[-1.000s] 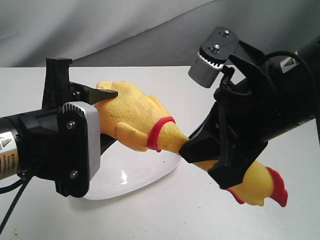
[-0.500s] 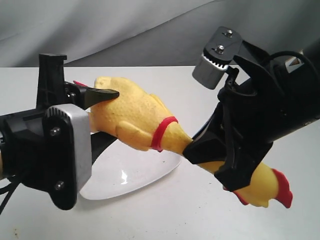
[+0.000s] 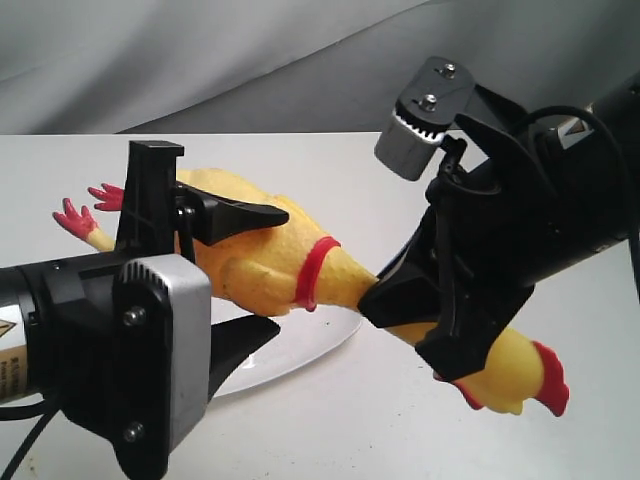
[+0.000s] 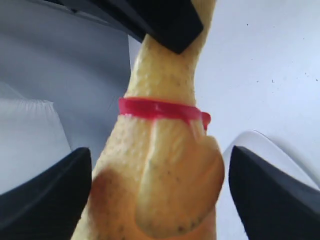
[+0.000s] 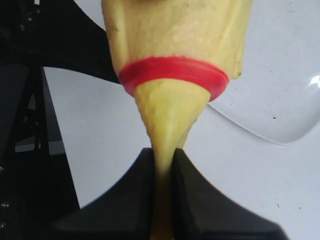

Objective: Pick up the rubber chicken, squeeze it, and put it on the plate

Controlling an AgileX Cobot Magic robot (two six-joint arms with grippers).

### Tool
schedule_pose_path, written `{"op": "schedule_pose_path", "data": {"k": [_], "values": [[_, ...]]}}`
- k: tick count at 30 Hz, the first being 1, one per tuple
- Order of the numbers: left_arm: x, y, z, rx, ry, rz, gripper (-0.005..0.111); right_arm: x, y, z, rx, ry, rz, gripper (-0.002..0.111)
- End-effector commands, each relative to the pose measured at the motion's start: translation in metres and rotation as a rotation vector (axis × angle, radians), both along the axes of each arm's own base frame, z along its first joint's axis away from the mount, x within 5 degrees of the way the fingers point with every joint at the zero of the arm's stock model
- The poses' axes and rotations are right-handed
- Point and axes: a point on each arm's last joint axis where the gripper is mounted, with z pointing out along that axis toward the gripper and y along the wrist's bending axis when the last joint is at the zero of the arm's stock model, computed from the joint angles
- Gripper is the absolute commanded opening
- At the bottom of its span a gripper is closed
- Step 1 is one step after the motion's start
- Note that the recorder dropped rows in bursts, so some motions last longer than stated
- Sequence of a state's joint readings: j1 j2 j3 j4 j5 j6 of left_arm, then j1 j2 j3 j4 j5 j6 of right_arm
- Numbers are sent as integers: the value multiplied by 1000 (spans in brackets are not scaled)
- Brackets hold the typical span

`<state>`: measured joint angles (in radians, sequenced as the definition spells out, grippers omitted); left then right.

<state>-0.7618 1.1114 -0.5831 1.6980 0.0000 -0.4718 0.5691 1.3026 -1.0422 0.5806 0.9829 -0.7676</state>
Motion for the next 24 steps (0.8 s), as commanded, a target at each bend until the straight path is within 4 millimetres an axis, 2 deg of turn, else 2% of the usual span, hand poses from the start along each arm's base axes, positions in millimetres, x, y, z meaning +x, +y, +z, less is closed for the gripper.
{"op": "schedule_pose_path", "data": {"k": [1, 4, 5, 6, 15, 17, 19, 20, 21, 22, 23, 24], "values": [[3, 1, 1, -11, 0, 45, 58, 0, 2, 4, 38, -16, -11, 0], [5, 5, 2, -10, -13, 96, 23, 0, 2, 4, 38, -16, -11, 0], [6, 6, 3, -9, -18, 108, 8, 0, 2, 4, 38, -16, -11, 0], [6, 6, 3, -6, -25, 113, 1, 0, 2, 4, 38, -16, -11, 0], [6, 7, 4, -7, -30, 111, 2, 0, 2, 4, 39, -14, -13, 0], [6, 7, 4, -5, -32, 110, 10, 0, 2, 4, 39, -14, -13, 0], [6, 7, 4, -10, -26, 113, 25, 0, 2, 4, 39, -14, -13, 0], [6, 7, 4, -10, -26, 113, 36, 0, 2, 4, 39, -14, -13, 0], [6, 7, 4, -10, -26, 113, 61, 0, 2, 4, 39, -14, -13, 0], [6, 7, 4, -11, -27, 119, 71, 0, 2, 4, 38, -15, -12, 0], [9, 10, 5, -22, -27, 170, 86, 0, 2, 4, 38, -15, -12, 0], [10, 12, 5, -22, -32, 191, 87, 0, 2, 4, 38, -15, -12, 0]]}}
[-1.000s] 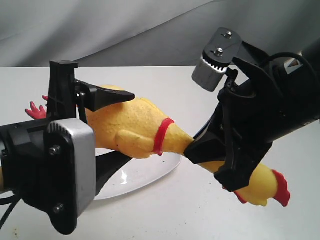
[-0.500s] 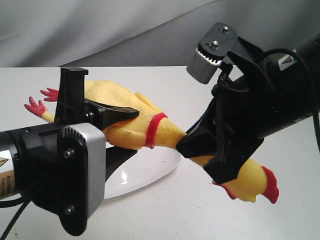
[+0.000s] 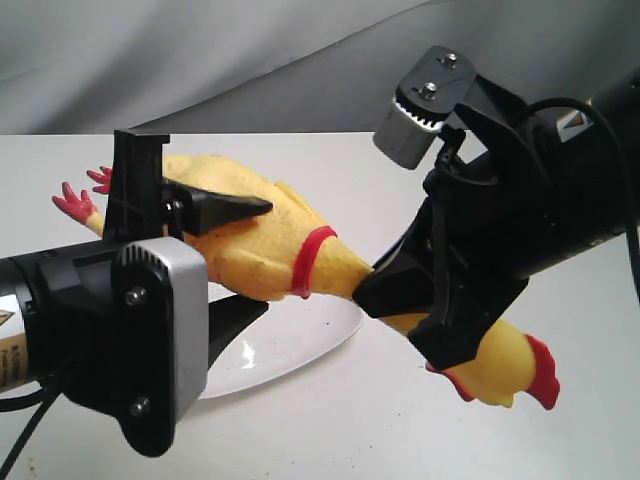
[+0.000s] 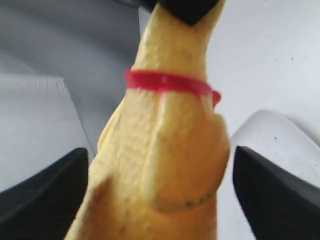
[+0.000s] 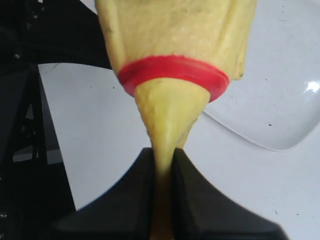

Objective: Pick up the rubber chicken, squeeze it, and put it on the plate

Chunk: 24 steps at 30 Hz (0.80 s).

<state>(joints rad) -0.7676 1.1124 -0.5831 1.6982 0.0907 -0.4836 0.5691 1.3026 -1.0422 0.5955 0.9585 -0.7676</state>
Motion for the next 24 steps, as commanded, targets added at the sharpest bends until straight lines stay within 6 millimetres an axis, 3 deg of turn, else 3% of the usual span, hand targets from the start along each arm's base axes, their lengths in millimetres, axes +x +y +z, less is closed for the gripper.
{"op": "schedule_pose_path", "data": {"k": [1, 4, 7, 11, 19, 23, 24], "values": [[7, 10, 5, -26, -25, 150, 86, -1, 0, 3, 17, -5, 4, 0], [6, 9, 5, -31, -16, 129, 77, -1, 0, 3, 17, -5, 4, 0], [2, 3, 4, -46, 13, 64, 49, -1, 0, 3, 17, -5, 4, 0], [-1, 0, 3, -56, 32, 21, 0, -1, 0, 3, 17, -4, 3, 0], [0, 1, 3, -42, 18, 23, 4, -1, 0, 3, 17, -4, 3, 0], [3, 4, 4, -30, -4, 67, 23, -1, 0, 3, 17, -5, 4, 0], [3, 5, 4, -33, -3, 81, 34, -1, 0, 3, 17, -5, 4, 0]]}}
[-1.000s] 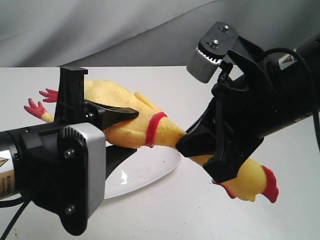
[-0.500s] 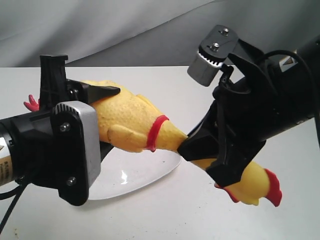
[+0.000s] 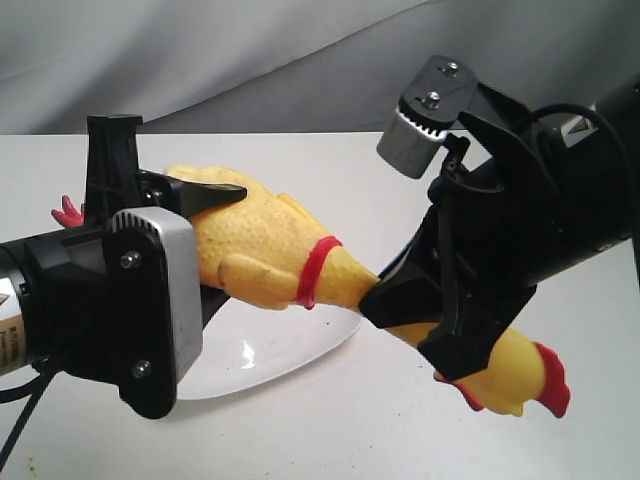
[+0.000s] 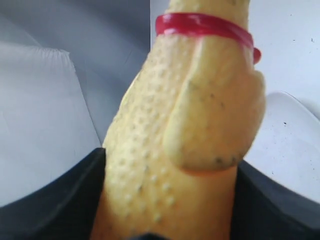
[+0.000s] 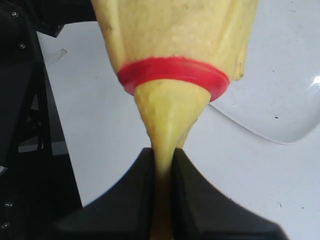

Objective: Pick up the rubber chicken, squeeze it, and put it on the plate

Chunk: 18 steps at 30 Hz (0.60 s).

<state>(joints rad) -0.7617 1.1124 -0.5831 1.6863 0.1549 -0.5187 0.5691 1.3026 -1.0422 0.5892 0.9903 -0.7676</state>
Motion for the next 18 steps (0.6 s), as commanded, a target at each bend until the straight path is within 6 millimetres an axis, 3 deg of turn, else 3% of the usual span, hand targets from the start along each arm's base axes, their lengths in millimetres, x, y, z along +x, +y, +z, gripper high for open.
{"op": "schedule_pose_path", "data": {"k": [1, 3, 5, 13, 18], "values": [[-1, 0, 3, -12, -8, 3, 42, 1, 1, 4, 34, -25, -15, 0], [-1, 0, 3, -16, -7, 13, 61, 1, 1, 4, 34, -25, -15, 0], [1, 2, 4, -48, 8, 56, 71, 2, 1, 4, 36, -29, -18, 0], [-8, 17, 24, -199, 3, 141, 71, 10, 3, 8, 78, -99, -86, 0], [-33, 40, 55, -428, -12, 176, 70, 25, 5, 14, 148, -194, -213, 0]]}}
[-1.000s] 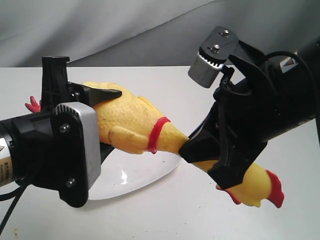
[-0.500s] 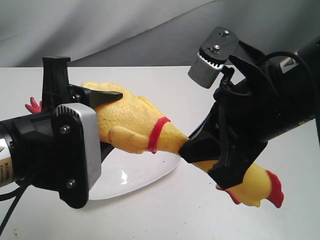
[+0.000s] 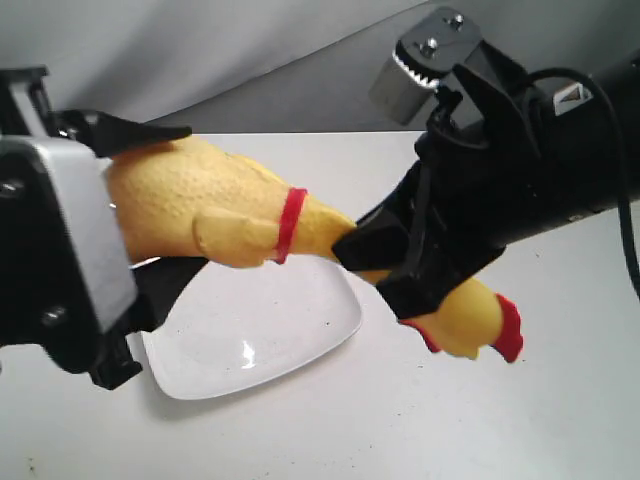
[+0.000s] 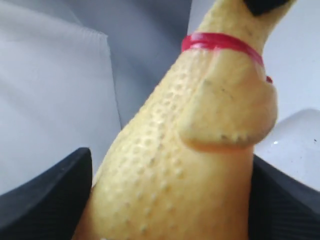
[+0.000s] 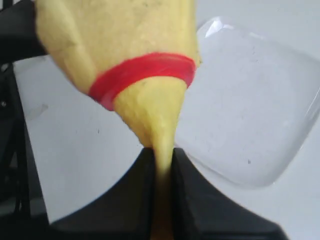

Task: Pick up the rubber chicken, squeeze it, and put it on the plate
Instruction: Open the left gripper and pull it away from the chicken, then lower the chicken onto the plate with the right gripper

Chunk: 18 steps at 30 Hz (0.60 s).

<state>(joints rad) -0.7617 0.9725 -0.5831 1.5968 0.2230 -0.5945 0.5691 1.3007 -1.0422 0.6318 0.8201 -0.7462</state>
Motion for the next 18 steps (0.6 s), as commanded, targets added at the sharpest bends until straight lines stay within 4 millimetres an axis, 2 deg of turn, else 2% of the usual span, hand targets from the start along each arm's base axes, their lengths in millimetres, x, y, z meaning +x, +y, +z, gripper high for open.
{"op": "schedule_pose_path", "data": {"k": [1, 4, 7, 13, 15, 17, 18], "values": [[-24, 24, 30, -278, 11, 57, 70, 15, 1, 5, 47, -106, -107, 0], [-44, 41, 45, -488, 53, 72, 69, 23, 5, -6, 30, -94, -118, 0], [-62, 57, 56, -662, 84, 67, 64, 37, 12, -24, 1, -71, -131, 0], [-88, 81, 71, -823, 38, 28, 28, 68, 26, -68, -44, -62, -191, 0], [-93, 86, 73, -841, 18, 19, 12, 76, 30, -82, -53, -64, -196, 0], [-95, 88, 73, -847, 12, 19, 1, 82, 33, -94, -56, -65, -198, 0], [-96, 89, 74, -850, 9, 19, 0, 85, 35, -100, -55, -66, -195, 0]]}}
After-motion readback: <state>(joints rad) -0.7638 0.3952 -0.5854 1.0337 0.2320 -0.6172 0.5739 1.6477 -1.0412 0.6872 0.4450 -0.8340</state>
